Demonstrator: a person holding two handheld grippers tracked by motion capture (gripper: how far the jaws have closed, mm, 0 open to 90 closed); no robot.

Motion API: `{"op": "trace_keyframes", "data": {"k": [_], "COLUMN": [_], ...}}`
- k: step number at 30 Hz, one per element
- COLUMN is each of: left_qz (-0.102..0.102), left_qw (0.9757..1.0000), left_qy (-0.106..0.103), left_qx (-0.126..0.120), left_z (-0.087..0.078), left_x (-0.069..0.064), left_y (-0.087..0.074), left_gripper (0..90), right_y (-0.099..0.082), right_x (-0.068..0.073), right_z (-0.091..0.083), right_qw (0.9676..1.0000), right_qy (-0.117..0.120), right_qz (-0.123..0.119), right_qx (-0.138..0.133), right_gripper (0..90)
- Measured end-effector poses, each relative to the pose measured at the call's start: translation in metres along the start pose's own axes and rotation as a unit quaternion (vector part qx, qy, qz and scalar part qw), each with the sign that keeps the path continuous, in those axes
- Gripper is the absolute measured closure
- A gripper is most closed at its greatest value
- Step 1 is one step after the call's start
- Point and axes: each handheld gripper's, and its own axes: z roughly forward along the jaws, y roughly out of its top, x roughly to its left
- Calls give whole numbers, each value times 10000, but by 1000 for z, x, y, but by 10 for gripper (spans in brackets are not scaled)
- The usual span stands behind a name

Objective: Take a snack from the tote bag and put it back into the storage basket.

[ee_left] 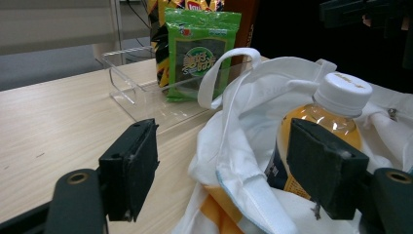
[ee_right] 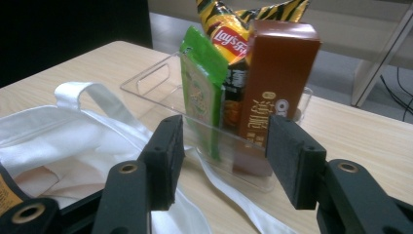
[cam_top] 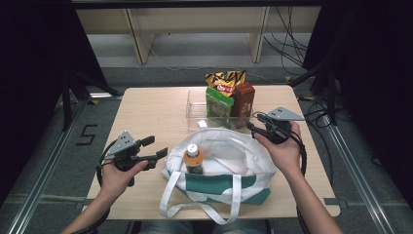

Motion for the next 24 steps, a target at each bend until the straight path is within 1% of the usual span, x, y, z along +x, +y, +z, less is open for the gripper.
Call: {"op": "trace_keyframes", "data": {"k": [1, 2, 3, 4, 5, 6, 7, 8, 9, 10, 11, 12, 13, 14, 15, 16, 17, 18, 19, 20, 21, 22, 23, 24], "left_qz": [39, 72, 25, 78, 30, 60, 18, -23, -2, -13, 26, 39, 53, 86, 128, 129, 175, 190, 194, 258, 281, 294, 315, 334], "left_qw": [10000, 10000, 10000, 9999, 9999, 9999, 9998, 9999, 9998, 9997, 9997, 9995, 9992, 9987, 9983, 9977, 9973, 9969, 9965, 9964, 9959, 9958, 9953, 9951], "left_qy": [-17, -36, -58, -75, -101, -94, -164, -154, -210, -220, -257, -297, -406, -502, -560, -670, -716, -763, -811, -806, -855, -858, -906, -919], "left_qx": [11, 22, 16, 13, -21, 0, -61, -60, -66, -67, -54, -30, -23, -24, 28, 5, 75, 92, 59, 99, 88, 120, 117, 138], "left_z": [1, 1, 1, 1, 1, 1, 1, 1, 1, 2, 3, 4, 7, 9, 11, 14, 17, 19, 21, 23, 26, 27, 29, 31], "left_x": [0, -1, -2, -2, -3, -4, -4, -5, -7, -9, -12, -15, -19, -22, -25, -29, -33, -35, -37, -39, -40, -41, -42, -43], "left_y": [0, 1, 1, 1, 1, 2, 3, 4, 6, 7, 8, 9, 10, 10, 12, 12, 13, 14, 15, 16, 17, 18, 18, 18], "left_gripper": [267, 267, 267, 267, 268, 268, 268, 270, 273, 277, 278, 285, 289, 292, 293, 295, 296, 299, 302, 311, 320, 325, 331, 345], "right_y": [-1, -2, -4, -6, -8, -10, -13, -16, -18, -21, -23, -26, -27, -30, -31, -33, -35, -38, -39, -41, -44, -46, -47, -49], "right_x": [-1, -2, -2, -3, -5, -5, -6, -6, -4, -6, -3, -2, -4, -2, -1, -3, -1, -1, -1, -1, -1, 0, -1, -1], "right_z": [-3, -5, -7, -9, -10, -12, -14, -16, -17, -20, -23, -24, -26, -30, -33, -34, -37, -39, -40, -42, -44, -46, -47, -49], "right_qw": [10000, 10000, 9999, 9999, 9999, 9998, 9998, 9997, 9996, 9998, 9996, 9994, 9996, 9994, 9994, 9996, 9993, 9993, 9992, 9993, 9993, 9992, 9993, 9991], "right_qy": [-32, -59, -93, -85, -81, -86, -127, -69, -123, -77, -110, -124, -143, -131, -88, -138, -173, -151, -128, -215, -201, -206, -137, -219], "right_qz": [14, 27, 91, 120, 123, 150, 154, 217, 264, 190, 274, 326, 229, 325, 333, 248, 334, 328, 391, 305, 327, 356, 356, 351], "right_qx": [-5, -73, -37, -27, -40, -39, -69, -43, -40, -19, 50, 3, -13, -3, 42, -21, 36, 7, 6, 10, 20, 0, -1, 34], "right_gripper": [488, 486, 484, 484, 483, 482, 482, 481, 481, 481, 481, 481, 481, 481, 481, 481, 481, 481, 481, 481, 481, 481, 481, 481]}}
